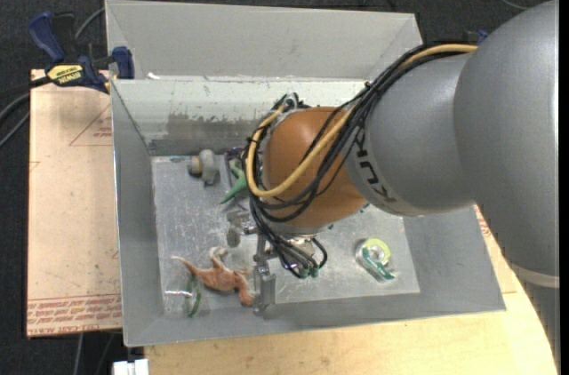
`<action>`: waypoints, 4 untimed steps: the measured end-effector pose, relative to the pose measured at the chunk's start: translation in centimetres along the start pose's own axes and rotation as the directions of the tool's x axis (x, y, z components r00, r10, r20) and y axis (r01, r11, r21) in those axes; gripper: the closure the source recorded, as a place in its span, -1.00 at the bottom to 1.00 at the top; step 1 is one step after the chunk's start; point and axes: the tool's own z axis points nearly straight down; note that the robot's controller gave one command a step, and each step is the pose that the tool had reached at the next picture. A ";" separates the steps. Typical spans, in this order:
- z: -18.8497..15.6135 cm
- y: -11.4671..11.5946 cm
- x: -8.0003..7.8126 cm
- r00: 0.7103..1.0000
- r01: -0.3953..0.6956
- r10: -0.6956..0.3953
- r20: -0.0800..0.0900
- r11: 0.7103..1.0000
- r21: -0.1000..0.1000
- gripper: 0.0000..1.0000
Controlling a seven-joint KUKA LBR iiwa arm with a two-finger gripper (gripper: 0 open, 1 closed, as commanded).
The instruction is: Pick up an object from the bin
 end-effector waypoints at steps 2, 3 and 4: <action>3.7 3.5 -0.2 0.937 0.350 -0.350 0.015 0.937 0.001 1.00; 3.7 3.5 -0.3 0.937 0.349 -0.349 0.015 0.937 0.001 1.00; 3.7 3.4 -0.1 0.913 0.407 -0.407 0.023 0.913 0.001 1.00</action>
Offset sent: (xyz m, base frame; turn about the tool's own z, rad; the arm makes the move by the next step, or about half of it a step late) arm -0.0093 0.0333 -0.0401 -0.3612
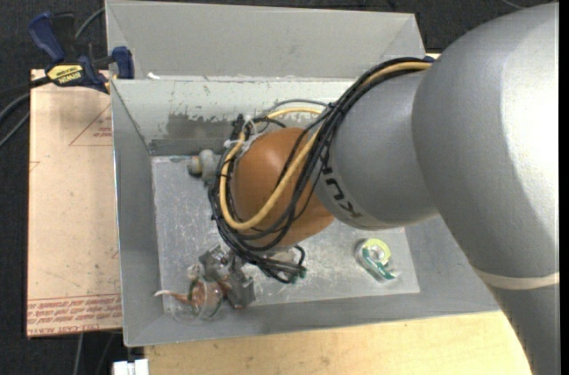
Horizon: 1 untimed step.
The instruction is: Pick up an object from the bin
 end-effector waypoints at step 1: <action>0.0 0.5 0.0 0.971 0.239 -0.239 0.008 0.971 0.002 1.00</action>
Offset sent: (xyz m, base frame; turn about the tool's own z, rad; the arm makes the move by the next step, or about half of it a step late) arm 0.0000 0.0000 0.0000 0.0000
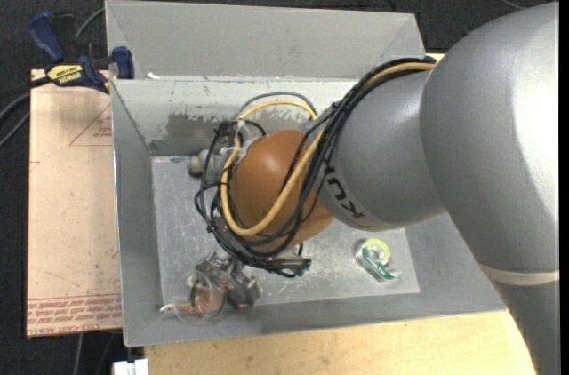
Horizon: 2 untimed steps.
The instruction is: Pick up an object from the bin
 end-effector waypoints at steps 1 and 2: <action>0.0 0.0 0.0 1.000 0.000 0.000 0.000 1.000 0.000 1.00; 0.0 0.0 0.1 1.000 0.006 -0.006 0.006 1.000 0.001 1.00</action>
Offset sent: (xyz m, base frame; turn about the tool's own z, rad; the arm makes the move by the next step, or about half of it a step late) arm -0.0046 -0.0044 -0.0039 -0.0146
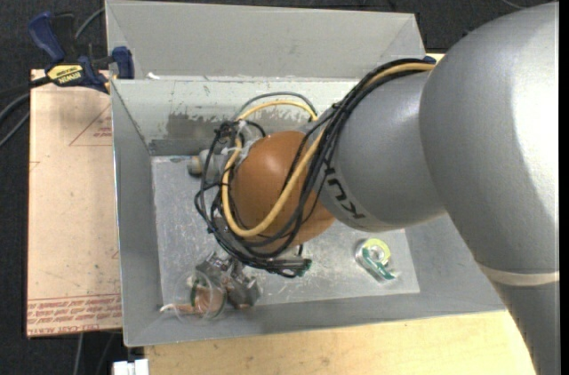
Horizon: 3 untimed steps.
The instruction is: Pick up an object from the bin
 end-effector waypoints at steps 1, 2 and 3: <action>-0.1 -0.8 0.5 0.985 0.170 -0.170 0.012 0.985 0.001 1.00; -0.1 -0.8 0.5 0.985 0.170 -0.170 0.012 0.985 0.001 1.00; -9.4 -1.0 0.2 0.979 0.202 -0.202 0.007 0.979 -0.003 1.00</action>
Offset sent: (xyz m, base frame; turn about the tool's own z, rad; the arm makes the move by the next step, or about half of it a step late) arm 0.0000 0.0000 0.0000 0.0000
